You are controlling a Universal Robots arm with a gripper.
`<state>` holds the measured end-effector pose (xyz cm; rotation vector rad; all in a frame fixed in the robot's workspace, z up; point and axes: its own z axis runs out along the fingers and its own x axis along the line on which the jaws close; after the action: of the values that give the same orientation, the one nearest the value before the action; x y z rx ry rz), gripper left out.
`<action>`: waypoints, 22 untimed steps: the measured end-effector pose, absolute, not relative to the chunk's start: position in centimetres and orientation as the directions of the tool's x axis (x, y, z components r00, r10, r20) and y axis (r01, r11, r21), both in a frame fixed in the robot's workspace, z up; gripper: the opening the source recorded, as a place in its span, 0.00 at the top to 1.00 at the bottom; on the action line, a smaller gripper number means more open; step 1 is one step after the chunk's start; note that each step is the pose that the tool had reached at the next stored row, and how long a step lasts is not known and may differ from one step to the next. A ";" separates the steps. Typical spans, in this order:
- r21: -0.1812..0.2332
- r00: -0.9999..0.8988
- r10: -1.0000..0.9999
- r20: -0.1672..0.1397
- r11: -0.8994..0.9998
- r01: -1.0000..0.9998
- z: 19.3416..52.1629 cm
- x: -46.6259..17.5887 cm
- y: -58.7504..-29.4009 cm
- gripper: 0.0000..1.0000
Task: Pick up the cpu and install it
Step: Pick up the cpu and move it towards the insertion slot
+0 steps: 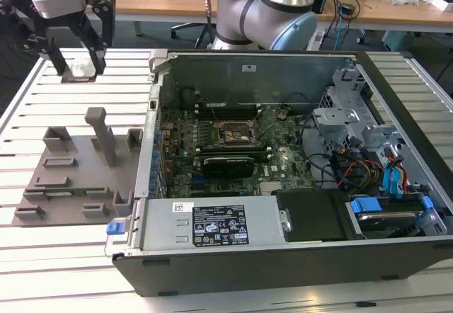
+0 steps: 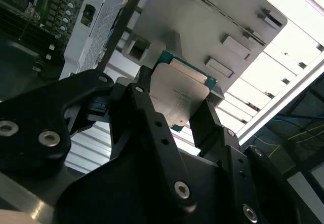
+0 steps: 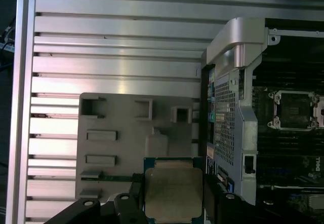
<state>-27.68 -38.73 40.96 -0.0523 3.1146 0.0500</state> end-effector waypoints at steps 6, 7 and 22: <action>0.032 -0.999 -0.033 -0.027 0.999 -0.034 41.0 -26.0 -38.7 0.45; 0.032 -0.999 -0.033 -0.027 0.999 -0.034 41.0 -25.8 -38.7 0.45; 0.032 -0.999 -0.033 -0.027 0.999 -0.034 40.9 -22.0 -38.7 0.45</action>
<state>-21.96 -38.68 40.94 -0.0522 3.1147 0.0499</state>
